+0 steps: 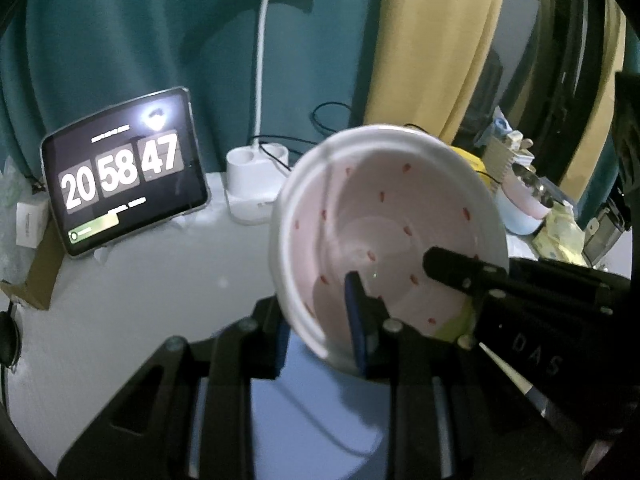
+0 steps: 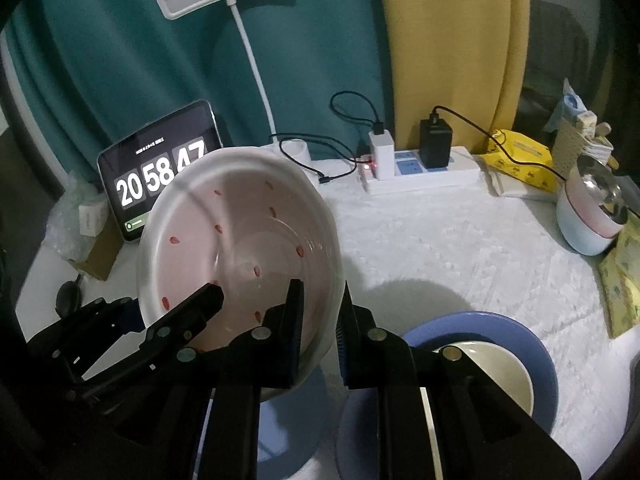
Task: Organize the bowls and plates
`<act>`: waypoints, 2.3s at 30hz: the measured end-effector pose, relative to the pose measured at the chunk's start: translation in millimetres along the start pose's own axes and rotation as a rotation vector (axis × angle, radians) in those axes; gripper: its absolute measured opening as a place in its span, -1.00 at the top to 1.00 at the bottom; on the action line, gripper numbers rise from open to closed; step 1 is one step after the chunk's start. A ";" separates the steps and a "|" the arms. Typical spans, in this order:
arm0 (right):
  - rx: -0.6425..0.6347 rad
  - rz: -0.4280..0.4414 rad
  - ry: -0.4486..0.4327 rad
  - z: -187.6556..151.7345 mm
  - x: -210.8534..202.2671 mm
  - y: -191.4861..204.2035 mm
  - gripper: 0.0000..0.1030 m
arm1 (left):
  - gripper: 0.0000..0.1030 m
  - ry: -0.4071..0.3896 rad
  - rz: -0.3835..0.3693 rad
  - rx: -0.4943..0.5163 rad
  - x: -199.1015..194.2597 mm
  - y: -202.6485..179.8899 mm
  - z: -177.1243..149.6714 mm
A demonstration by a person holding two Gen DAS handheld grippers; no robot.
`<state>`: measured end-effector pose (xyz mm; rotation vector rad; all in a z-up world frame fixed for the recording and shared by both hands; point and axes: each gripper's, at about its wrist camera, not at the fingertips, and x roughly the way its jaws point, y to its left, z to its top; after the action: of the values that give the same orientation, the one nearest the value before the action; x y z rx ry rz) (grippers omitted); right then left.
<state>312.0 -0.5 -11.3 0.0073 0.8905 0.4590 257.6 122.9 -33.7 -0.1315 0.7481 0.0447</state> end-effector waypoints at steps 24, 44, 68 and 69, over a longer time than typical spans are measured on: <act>0.063 -0.034 -0.007 -37.4 -36.2 -63.2 0.69 | 0.50 0.041 -0.051 0.071 0.2 -74.0 -28.2; 0.121 -0.050 0.033 -68.9 -39.0 -107.3 0.69 | 0.50 0.102 -0.061 0.137 15.4 -114.6 -50.2; 0.165 -0.065 0.087 -81.8 -25.3 -121.0 0.64 | 0.38 0.141 -0.042 0.201 29.2 -128.9 -64.8; 0.164 -0.069 0.086 -81.8 -25.4 -121.3 0.64 | 0.38 0.138 -0.039 0.206 29.2 -129.5 -65.5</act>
<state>283.4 -134.8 -67.8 0.1071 1.0078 0.3232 246.1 -14.5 -87.7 0.0484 0.8830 -0.0790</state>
